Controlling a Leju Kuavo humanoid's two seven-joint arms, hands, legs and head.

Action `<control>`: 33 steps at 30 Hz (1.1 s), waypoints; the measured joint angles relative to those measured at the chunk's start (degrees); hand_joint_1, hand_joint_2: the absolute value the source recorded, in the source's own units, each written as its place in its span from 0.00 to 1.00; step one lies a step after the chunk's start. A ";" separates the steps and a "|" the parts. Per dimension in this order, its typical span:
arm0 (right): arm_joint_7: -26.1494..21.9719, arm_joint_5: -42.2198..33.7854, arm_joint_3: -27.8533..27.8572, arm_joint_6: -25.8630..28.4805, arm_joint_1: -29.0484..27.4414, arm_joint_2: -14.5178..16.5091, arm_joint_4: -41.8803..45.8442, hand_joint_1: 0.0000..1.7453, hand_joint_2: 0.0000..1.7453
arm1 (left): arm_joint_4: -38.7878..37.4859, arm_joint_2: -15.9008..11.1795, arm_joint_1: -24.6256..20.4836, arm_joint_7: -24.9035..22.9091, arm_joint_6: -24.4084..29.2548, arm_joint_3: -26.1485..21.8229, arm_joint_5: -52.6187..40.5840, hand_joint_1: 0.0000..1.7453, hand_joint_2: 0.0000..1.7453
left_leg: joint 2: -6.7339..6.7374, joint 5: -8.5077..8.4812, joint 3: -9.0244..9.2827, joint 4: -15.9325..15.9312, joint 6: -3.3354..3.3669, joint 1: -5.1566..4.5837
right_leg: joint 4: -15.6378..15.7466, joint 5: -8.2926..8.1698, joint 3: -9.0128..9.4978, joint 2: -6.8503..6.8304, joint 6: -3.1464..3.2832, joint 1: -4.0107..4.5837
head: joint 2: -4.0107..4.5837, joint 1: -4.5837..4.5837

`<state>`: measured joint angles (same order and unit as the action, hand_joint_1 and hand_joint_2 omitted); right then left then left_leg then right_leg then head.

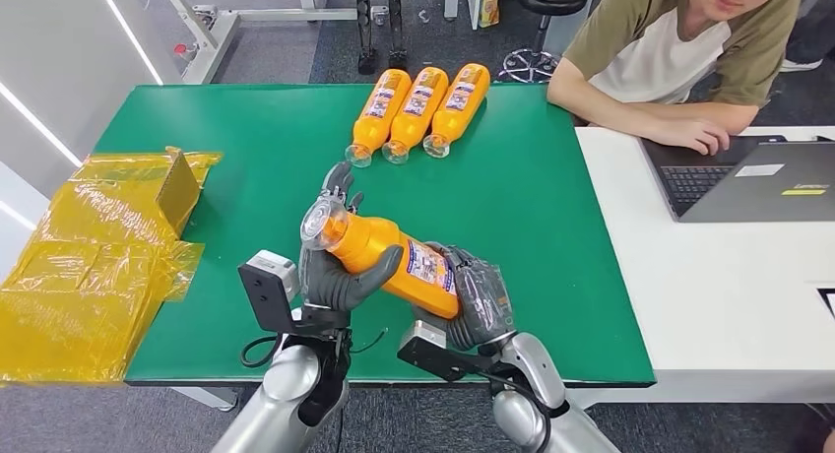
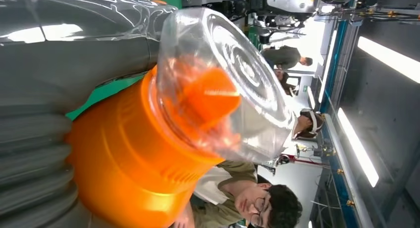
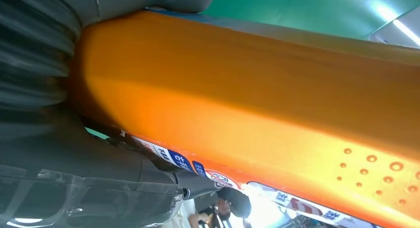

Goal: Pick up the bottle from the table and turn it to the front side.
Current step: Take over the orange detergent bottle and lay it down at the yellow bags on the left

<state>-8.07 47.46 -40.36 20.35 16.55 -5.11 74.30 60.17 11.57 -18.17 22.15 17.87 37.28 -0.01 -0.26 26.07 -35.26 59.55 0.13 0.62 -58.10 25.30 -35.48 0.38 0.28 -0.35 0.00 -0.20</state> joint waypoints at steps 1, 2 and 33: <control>0.12 0.79 0.14 -0.01 0.12 0.05 0.01 0.96 1.00 | 0.13 0.05 0.16 -0.27 -0.17 -0.03 -0.69 0.00 1.00 | 0.00 0.00 0.00 0.00 0.00 0.00 | 0.00 0.00 0.00 0.00 0.00 0.00 | 0.00 0.00; 0.20 1.49 0.26 -0.01 0.27 0.16 0.01 0.95 1.00 | 0.28 0.10 0.38 -0.54 -0.34 -0.06 -1.40 0.00 1.00 | 0.01 0.00 0.01 0.00 0.00 0.00 | 0.00 0.00 0.00 0.01 0.00 0.00 | 0.00 0.01; -1.73 3.00 0.58 4.72 -6.10 6.31 2.64 0.00 1.00 | 8.50 1.50 4.81 -2.04 10.40 -5.86 -12.79 1.00 1.00 | 0.02 0.02 0.01 -0.04 -0.03 0.02 | -0.02 0.02 -0.01 0.02 0.01 0.02 | 0.00 0.01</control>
<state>-9.80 50.46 -39.79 25.07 10.46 1.20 76.94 68.67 13.07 -13.37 20.11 28.27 31.42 -12.81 -0.24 26.08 -35.25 59.51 0.11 0.64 -58.12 25.32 -35.49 0.40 0.29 -0.32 0.00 -0.19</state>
